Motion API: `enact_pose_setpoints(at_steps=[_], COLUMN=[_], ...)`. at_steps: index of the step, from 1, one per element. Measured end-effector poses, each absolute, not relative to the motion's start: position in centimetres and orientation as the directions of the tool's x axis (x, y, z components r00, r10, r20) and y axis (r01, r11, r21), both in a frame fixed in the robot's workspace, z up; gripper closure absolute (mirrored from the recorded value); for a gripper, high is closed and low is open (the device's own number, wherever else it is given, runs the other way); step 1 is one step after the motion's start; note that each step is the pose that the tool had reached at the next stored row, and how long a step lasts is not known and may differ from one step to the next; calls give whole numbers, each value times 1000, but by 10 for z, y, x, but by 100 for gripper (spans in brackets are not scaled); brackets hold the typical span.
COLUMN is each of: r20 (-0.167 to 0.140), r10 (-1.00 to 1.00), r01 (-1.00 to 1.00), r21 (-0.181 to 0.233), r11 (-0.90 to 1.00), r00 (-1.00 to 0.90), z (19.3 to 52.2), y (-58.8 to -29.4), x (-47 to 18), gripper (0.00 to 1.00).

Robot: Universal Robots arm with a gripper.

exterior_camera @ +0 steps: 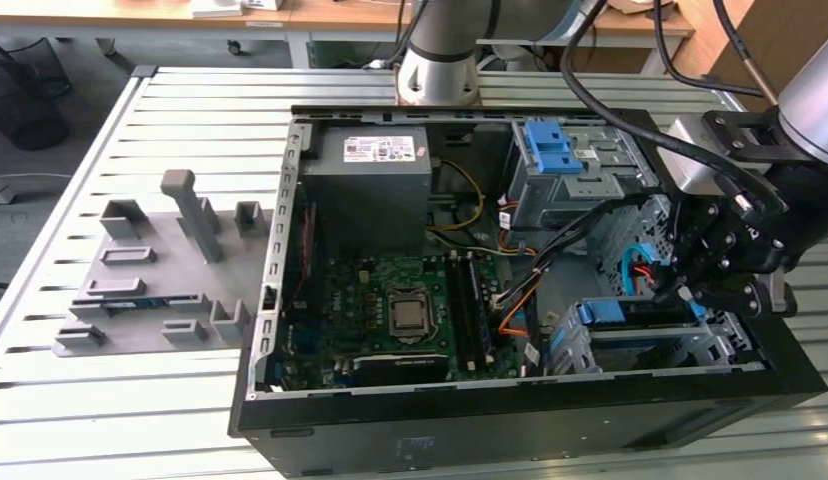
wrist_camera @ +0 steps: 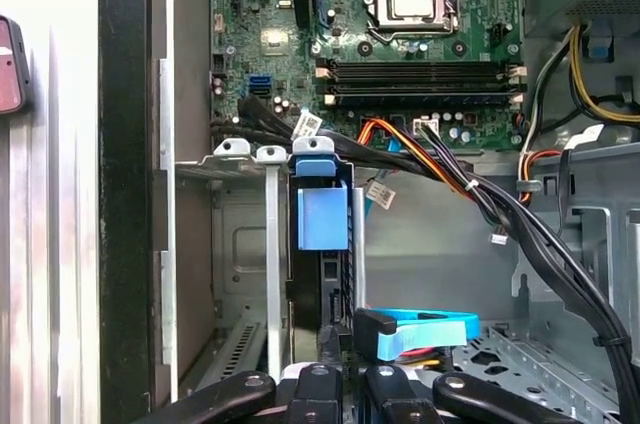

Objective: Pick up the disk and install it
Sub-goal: 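Insert the first disk wire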

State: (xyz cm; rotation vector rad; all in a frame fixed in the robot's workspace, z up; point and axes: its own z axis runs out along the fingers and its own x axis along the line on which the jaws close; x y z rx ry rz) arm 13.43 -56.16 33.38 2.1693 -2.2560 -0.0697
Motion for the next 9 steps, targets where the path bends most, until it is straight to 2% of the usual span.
enact_pose_setpoints(at_steps=[9], r20=[-24], r10=[-999], r01=[-998], r21=[42], r11=[39], r00=[-40], z=[338], y=[-563], x=[135], gripper=[84])
